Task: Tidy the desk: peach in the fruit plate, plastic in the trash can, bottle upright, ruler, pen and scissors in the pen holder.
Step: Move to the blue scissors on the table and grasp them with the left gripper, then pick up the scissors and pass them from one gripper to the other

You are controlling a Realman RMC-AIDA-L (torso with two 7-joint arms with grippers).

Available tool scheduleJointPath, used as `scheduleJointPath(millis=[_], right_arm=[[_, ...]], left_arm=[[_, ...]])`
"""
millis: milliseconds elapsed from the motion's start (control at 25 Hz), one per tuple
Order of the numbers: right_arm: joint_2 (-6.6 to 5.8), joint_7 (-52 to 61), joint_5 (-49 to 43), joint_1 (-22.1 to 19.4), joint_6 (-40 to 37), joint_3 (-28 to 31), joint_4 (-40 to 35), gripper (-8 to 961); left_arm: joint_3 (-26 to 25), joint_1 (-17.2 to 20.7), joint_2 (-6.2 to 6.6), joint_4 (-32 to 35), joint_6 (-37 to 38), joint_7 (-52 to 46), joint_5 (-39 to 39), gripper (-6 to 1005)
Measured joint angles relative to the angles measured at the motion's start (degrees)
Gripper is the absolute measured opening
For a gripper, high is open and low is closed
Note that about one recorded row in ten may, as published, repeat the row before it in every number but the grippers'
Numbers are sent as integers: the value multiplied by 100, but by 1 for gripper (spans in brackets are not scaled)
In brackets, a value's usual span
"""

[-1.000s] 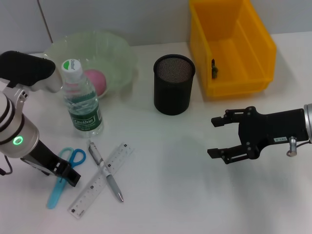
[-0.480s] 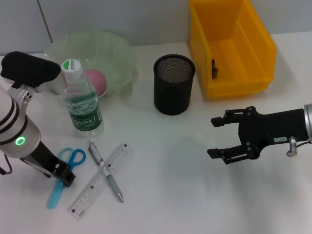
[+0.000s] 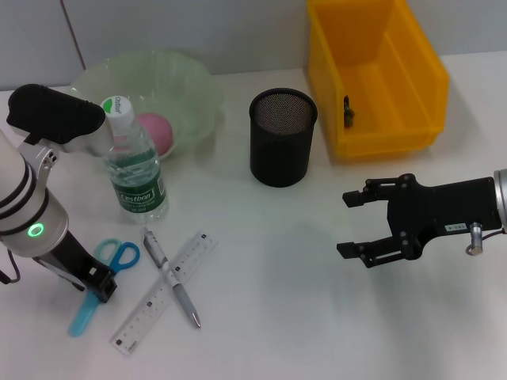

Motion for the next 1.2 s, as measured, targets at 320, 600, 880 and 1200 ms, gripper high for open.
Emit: scheduleJointPath(millis=[320,600,880,1200], right_arm=[[0,23,0,0,-12,0,-4,823],[7,41,0,0,-27,0,-18,823],[8,46,0,0,-27,32,-27,823],[9,66,16,-15,-36,61,-45,823]], left_arm=[[19,0,1,1,-6,-2,74,358],[73,21,2,17,-32,-2,75,259],[-62,205,38,436,158,101,10,226],[-1325,695,64,1340,686,1038,-1485,225]])
